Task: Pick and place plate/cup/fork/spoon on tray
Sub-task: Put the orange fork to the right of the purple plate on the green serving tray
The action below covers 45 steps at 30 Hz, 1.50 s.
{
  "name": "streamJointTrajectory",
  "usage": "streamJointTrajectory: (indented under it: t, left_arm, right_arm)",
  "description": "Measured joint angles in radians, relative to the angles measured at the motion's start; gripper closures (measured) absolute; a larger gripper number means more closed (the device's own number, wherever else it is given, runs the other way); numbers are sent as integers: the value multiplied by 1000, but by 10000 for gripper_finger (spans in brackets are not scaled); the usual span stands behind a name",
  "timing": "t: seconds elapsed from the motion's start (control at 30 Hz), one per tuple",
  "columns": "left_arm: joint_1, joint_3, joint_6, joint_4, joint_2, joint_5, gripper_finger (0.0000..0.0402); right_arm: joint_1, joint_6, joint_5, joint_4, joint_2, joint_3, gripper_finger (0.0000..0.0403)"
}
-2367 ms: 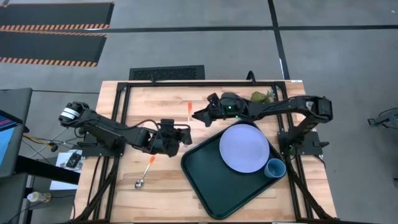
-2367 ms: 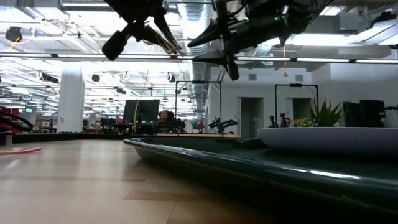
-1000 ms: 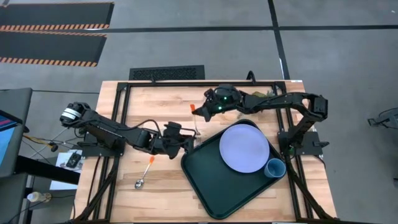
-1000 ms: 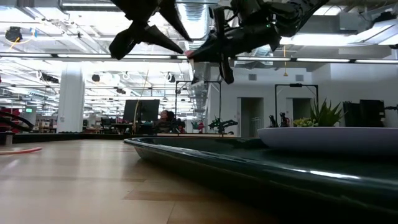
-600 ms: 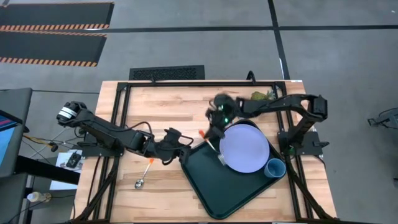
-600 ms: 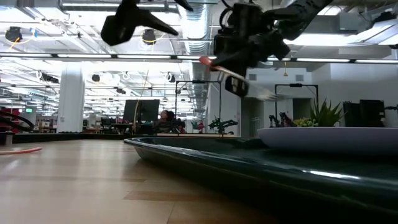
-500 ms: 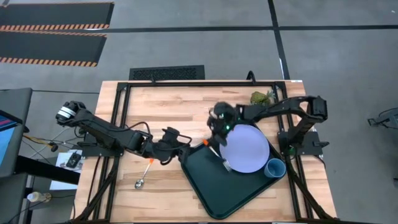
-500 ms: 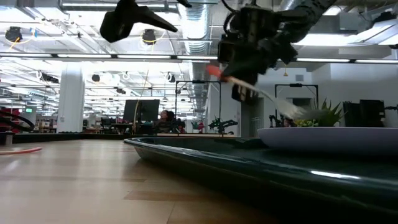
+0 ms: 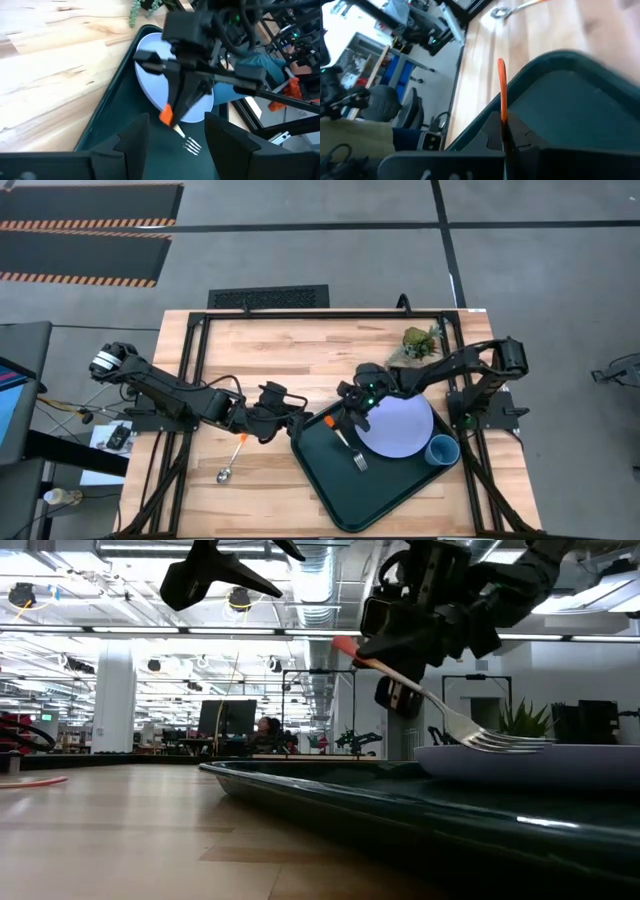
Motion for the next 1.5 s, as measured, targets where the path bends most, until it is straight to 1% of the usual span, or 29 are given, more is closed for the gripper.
streamJointTrajectory:
  t: [0.1, 0.2, 0.33, 0.4, 0.63, 0.7, 1.03, 1.33, 1.5]
  left_arm:
    - [0, 0, -1, -1, 0, -5, 228]
    - [0, 0, -9, -9, 0, -8, 228]
    - [0, 0, -18, -11, 0, -8, 228]
    - [0, 0, -24, -20, 0, -8, 228]
    - [0, 0, -23, -25, 0, -8, 228]
    - [0, 0, -22, -25, 0, -9, 228]
    - [0, 0, -23, -32, 0, -8, 228]
    - [0, 0, -24, -42, 0, -8, 228]
    - [1, 0, -23, -46, 0, -9, 228]
  right_arm:
    - [14, 52, -8, 100, 38, -28, 402]
    - [37, 134, -6, 254, 103, -41, 402]
    - [62, 212, -9, 378, 183, -44, 402]
    - [62, 226, -9, 406, 206, -43, 402]
    - [47, 228, -12, 382, 261, -43, 402]
    - [47, 234, -8, 349, 264, -42, 397]
    - [40, 213, 45, 319, 262, -41, 351]
    - [32, 196, 44, 315, 262, -41, 318]
    - [30, 188, 43, 313, 262, -41, 287]
